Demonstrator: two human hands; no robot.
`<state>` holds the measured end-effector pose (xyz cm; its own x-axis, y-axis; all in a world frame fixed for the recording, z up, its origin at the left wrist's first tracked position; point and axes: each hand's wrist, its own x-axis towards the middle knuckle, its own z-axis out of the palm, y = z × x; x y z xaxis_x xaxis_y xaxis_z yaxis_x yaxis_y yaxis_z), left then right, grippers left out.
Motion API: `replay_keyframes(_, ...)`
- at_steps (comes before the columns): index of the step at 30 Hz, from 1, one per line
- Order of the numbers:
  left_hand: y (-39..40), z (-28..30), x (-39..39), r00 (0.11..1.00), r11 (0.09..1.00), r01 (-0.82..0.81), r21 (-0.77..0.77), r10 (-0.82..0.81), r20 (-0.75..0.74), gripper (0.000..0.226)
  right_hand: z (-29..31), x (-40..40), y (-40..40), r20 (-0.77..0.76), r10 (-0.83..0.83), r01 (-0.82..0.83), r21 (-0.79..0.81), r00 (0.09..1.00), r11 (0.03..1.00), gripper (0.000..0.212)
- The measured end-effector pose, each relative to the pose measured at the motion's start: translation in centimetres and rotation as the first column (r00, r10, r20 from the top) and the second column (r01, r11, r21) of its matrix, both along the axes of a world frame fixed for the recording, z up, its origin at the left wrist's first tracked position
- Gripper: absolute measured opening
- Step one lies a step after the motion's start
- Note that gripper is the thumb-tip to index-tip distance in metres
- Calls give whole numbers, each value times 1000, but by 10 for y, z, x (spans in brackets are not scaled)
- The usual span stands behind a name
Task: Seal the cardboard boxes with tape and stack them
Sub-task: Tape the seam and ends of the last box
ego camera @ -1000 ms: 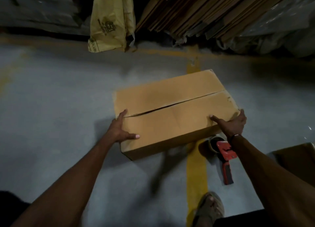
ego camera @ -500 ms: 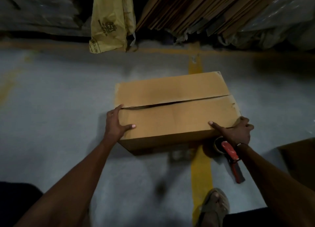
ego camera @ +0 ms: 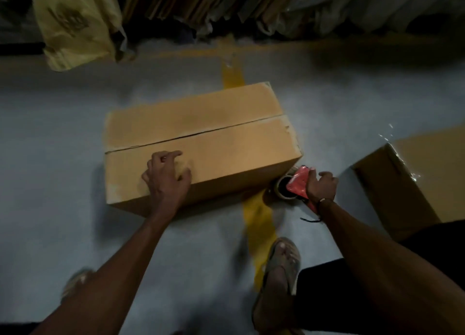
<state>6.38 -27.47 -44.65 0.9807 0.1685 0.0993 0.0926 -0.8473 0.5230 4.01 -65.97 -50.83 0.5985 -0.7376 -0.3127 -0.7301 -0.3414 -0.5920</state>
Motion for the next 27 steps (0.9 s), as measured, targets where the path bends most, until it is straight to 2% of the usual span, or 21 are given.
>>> replay_keyframes(2,-31,-7,1,990,990,140,16,-140,7,48,-28,-7,-25,-152,33,-33,6,988,999,64)
replay_keyframes(4,-58,-14,4,965,965,260,43,-260,13,58,-54,-13,-46,-286,58,-55,19,956,998,84)
replay_keyframes(6,-79,-23,9,935,931,354,88,-356,8,67,-76,-19,-62,-384,115,-111,35,916,993,106)
replay_keyframes(8,-90,-29,12,910,902,414,125,-415,-21,71,-94,-25,-67,-438,198,-191,61,877,980,114)
replay_keyframes(12,-95,-42,17,903,893,428,141,-427,-42,57,-114,-26,-63,-469,279,-252,121,838,960,119)
replay_keyframes(17,-94,-42,16,891,881,454,132,-450,-61,53,-104,-25,-47,-541,305,-349,22,784,937,108)
replay_keyframes(20,-95,-38,17,890,880,456,134,-448,-85,52,-92,-29,-35,-544,221,-287,-38,809,957,120)
replay_keyframes(25,-98,-27,16,883,875,463,139,-442,-157,51,-73,-30,-24,-566,153,-180,8,810,984,135)
replay_keyframes(27,-99,-18,15,872,865,479,152,-449,-195,49,-60,-29,-24,-553,137,-140,38,822,990,133)
